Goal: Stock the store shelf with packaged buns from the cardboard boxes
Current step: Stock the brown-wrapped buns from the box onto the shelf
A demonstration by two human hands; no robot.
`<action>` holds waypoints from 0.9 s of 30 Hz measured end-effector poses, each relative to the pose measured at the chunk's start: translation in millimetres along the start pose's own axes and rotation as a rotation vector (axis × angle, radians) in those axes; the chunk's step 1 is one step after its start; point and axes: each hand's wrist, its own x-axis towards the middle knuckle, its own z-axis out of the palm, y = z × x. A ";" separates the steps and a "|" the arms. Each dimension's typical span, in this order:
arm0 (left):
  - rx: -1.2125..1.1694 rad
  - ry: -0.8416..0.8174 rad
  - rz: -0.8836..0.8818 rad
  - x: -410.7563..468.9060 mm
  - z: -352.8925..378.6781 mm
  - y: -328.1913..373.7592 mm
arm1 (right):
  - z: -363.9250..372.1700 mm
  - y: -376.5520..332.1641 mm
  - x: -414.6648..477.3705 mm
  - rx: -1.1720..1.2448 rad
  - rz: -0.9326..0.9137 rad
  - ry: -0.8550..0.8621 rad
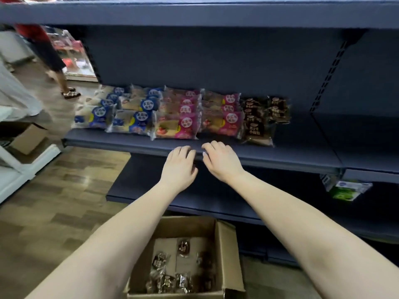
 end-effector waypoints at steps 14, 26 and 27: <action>-0.037 -0.476 -0.316 -137.9 51.3 -71.2 | 102.9 -75.7 -24.7 0.062 -0.071 -0.618; -0.143 -0.793 -0.434 -224.4 116.6 -95.9 | 199.4 -131.7 -74.7 0.190 -0.107 -0.905; -0.158 -0.809 -0.438 -229.1 127.0 -95.0 | 208.9 -131.7 -80.9 0.189 -0.102 -0.924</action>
